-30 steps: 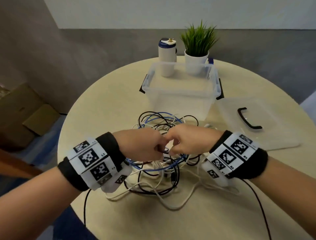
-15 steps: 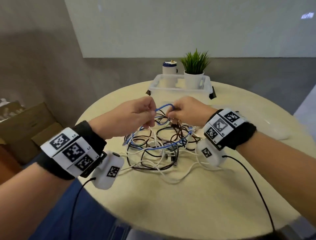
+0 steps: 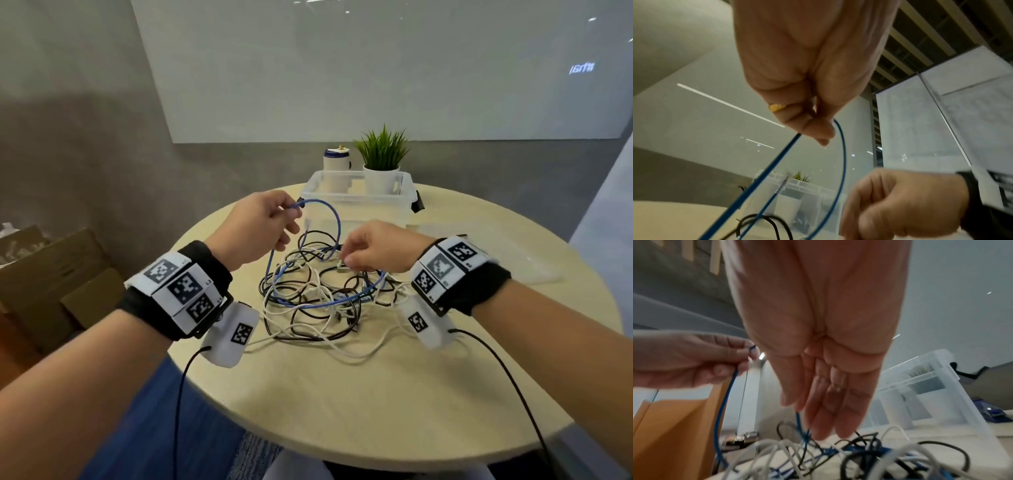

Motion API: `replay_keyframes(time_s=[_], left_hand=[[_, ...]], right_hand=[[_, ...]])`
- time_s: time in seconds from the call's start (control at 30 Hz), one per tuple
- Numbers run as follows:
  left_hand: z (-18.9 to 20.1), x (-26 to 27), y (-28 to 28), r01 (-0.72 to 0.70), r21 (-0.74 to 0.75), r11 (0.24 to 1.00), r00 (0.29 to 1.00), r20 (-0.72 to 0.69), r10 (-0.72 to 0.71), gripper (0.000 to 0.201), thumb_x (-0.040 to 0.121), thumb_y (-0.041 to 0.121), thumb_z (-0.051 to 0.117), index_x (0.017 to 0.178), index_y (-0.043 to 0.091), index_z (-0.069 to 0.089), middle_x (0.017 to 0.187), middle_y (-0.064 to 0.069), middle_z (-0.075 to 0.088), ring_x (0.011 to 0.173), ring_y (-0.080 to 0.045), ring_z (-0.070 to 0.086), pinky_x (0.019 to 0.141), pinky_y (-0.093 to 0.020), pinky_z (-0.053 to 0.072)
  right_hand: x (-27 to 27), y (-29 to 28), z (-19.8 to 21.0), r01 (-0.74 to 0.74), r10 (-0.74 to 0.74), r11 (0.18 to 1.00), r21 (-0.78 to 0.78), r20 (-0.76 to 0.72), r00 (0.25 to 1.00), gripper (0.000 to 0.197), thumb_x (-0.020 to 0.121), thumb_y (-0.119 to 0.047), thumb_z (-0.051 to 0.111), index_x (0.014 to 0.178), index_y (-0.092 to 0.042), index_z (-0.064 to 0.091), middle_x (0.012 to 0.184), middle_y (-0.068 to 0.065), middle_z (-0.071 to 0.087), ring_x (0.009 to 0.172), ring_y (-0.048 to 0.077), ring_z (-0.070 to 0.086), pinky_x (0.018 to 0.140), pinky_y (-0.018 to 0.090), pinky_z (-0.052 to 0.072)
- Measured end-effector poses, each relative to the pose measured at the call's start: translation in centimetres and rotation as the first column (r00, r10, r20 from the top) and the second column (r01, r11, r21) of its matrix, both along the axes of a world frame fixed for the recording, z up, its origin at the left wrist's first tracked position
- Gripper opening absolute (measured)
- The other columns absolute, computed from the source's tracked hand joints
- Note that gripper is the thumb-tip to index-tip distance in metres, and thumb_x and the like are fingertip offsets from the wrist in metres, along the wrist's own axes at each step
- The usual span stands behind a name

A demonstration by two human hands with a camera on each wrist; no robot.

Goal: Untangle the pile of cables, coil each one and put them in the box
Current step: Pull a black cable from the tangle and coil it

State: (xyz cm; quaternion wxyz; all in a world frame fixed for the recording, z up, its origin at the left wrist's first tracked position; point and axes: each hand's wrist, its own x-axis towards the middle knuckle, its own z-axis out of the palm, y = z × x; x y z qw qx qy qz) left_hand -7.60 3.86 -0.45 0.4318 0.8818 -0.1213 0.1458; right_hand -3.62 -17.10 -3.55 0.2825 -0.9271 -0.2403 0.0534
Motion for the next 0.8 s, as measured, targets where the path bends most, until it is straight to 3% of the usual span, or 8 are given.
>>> replay_keyframes(time_s=[0.13, 0.23, 0.37, 0.53, 0.6, 0.7, 0.73, 0.8], left_hand=[[0.1, 0.4, 1.0, -0.032, -0.237, 0.971, 0.996, 0.077, 0.052, 0.022, 0.098, 0.010, 0.045, 0.082, 0.018, 0.057, 0.073, -0.003, 0.063, 0.048, -0.006, 0.054, 0.053, -0.024, 0.053], [-0.1, 0.2, 1.6, -0.009, -0.358, 0.934, 0.984, 0.161, 0.072, 0.023, 0.099, 0.008, 0.042, 0.084, 0.019, 0.055, 0.074, -0.004, 0.062, 0.052, -0.007, 0.055, 0.055, -0.025, 0.054], [-0.5, 0.3, 2.6, -0.008, -0.409, 0.913, 0.985, 0.157, 0.078, 0.023, 0.099, 0.008, 0.042, 0.082, 0.018, 0.054, 0.076, -0.005, 0.062, 0.054, -0.008, 0.056, 0.059, -0.027, 0.054], [-2.2, -0.1, 2.9, -0.002, -0.064, 0.998, 0.997, -0.075, -0.003, 0.020, 0.095, 0.008, 0.052, 0.082, 0.016, 0.064, 0.086, -0.013, 0.067, 0.064, -0.014, 0.057, 0.073, -0.035, 0.053], [-2.6, -0.3, 2.7, 0.061, 0.130, 0.990, 0.989, -0.140, -0.043, 0.016, 0.092, 0.012, 0.057, 0.085, 0.019, 0.069, 0.080, -0.006, 0.070, 0.067, -0.013, 0.058, 0.077, -0.035, 0.053], [-3.2, -0.5, 2.0, 0.216, 0.443, 0.870, 0.957, -0.271, -0.100, 0.013, 0.088, 0.019, 0.062, 0.087, 0.026, 0.073, 0.055, 0.019, 0.061, 0.054, 0.004, 0.051, 0.061, -0.014, 0.045], [-3.5, -0.5, 1.7, 0.259, 0.498, 0.828, 0.946, -0.305, -0.112, 0.013, 0.087, 0.020, 0.063, 0.090, 0.026, 0.074, 0.053, 0.021, 0.060, 0.052, 0.006, 0.051, 0.056, -0.008, 0.040], [-4.2, -0.1, 1.0, 0.327, 0.573, 0.751, 0.926, -0.355, -0.132, 0.016, 0.086, 0.022, 0.064, 0.097, 0.026, 0.075, 0.062, 0.018, 0.064, 0.057, 0.004, 0.052, 0.057, -0.008, 0.038]], right_hand=[[-0.1, 0.4, -0.9, -0.077, 0.063, 0.953, -0.294, -0.055, 0.996, 0.021, 0.089, -0.028, 0.063, 0.108, -0.023, 0.070, 0.089, -0.015, 0.065, 0.090, 0.007, 0.062, 0.086, 0.025, 0.048], [0.1, 0.9, -1.3, -0.090, 0.065, 0.923, -0.374, -0.078, 0.995, 0.025, 0.088, -0.035, 0.063, 0.110, -0.024, 0.069, 0.099, -0.011, 0.067, 0.094, 0.011, 0.061, 0.089, 0.029, 0.048], [1.3, 0.7, -0.7, 0.040, -0.023, 0.913, -0.405, 0.047, 0.999, 0.027, 0.093, -0.025, 0.057, 0.116, -0.014, 0.067, 0.109, -0.004, 0.064, 0.100, 0.016, 0.059, 0.087, 0.026, 0.045], [3.7, -0.6, -0.7, 0.222, -0.187, 0.892, -0.394, 0.126, 0.974, 0.031, 0.092, -0.020, 0.056, 0.122, -0.014, 0.059, 0.121, 0.005, 0.061, 0.108, 0.023, 0.057, 0.081, 0.025, 0.041], [4.3, -1.0, -1.0, 0.240, -0.211, 0.886, -0.396, 0.115, 0.971, 0.032, 0.091, -0.021, 0.058, 0.123, -0.013, 0.058, 0.122, 0.007, 0.061, 0.109, 0.024, 0.057, 0.084, 0.027, 0.042], [4.7, -1.2, -1.1, 0.256, -0.227, 0.883, -0.393, 0.119, 0.966, 0.034, 0.092, -0.032, 0.058, 0.118, -0.009, 0.061, 0.116, 0.008, 0.064, 0.105, 0.025, 0.059, 0.082, 0.030, 0.045], [4.8, -1.1, -1.2, 0.242, -0.215, 0.884, -0.399, 0.112, 0.970, 0.036, 0.092, -0.037, 0.057, 0.115, -0.009, 0.063, 0.113, 0.007, 0.065, 0.103, 0.025, 0.060, 0.081, 0.030, 0.045], [5.2, -0.9, -1.5, 0.203, -0.187, 0.885, -0.420, 0.080, 0.979, 0.040, 0.090, -0.043, 0.059, 0.109, -0.009, 0.066, 0.108, 0.008, 0.067, 0.097, 0.023, 0.061, 0.078, 0.029, 0.045]])
